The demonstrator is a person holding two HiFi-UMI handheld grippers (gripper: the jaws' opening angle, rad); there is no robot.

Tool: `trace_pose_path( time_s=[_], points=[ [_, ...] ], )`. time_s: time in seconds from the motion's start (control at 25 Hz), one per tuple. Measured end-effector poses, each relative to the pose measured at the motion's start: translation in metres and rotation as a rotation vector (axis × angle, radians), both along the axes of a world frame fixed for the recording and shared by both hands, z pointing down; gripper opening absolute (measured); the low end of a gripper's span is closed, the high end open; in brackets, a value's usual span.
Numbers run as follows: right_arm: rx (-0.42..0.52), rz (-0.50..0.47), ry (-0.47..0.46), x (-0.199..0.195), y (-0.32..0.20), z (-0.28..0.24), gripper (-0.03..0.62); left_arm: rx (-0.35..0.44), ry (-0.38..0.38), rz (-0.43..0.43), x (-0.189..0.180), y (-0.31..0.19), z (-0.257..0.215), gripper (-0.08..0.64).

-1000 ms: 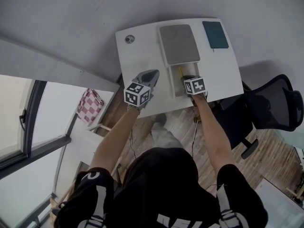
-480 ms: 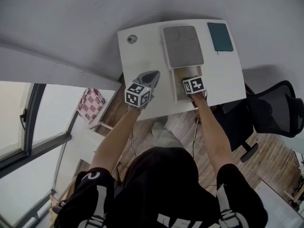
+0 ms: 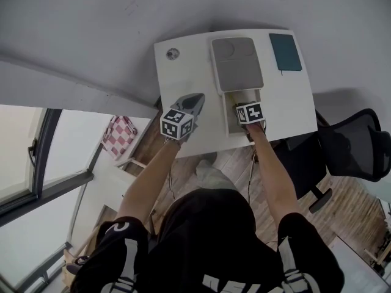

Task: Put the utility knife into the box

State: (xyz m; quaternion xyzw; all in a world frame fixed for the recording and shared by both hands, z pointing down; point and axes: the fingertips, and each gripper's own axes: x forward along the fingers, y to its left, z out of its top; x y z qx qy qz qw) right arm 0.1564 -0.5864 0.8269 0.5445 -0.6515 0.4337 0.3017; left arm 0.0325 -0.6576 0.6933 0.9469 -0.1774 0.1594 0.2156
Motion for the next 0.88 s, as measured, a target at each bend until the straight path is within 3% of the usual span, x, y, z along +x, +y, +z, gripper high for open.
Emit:
trace_pose_path(
  time_s=[0.56, 0.88],
  points=[
    [0.296, 0.091, 0.009, 0.013, 0.005, -0.099, 0.112, 0.066, 0.042, 0.029, 0.014, 0.013, -0.047, 0.026],
    [0.512, 0.117, 0.094, 0.028, 0.015, -0.177, 0.081, 0.119, 0.086, 0.051, 0.024, 0.022, -0.083, 0.026]
  ],
)
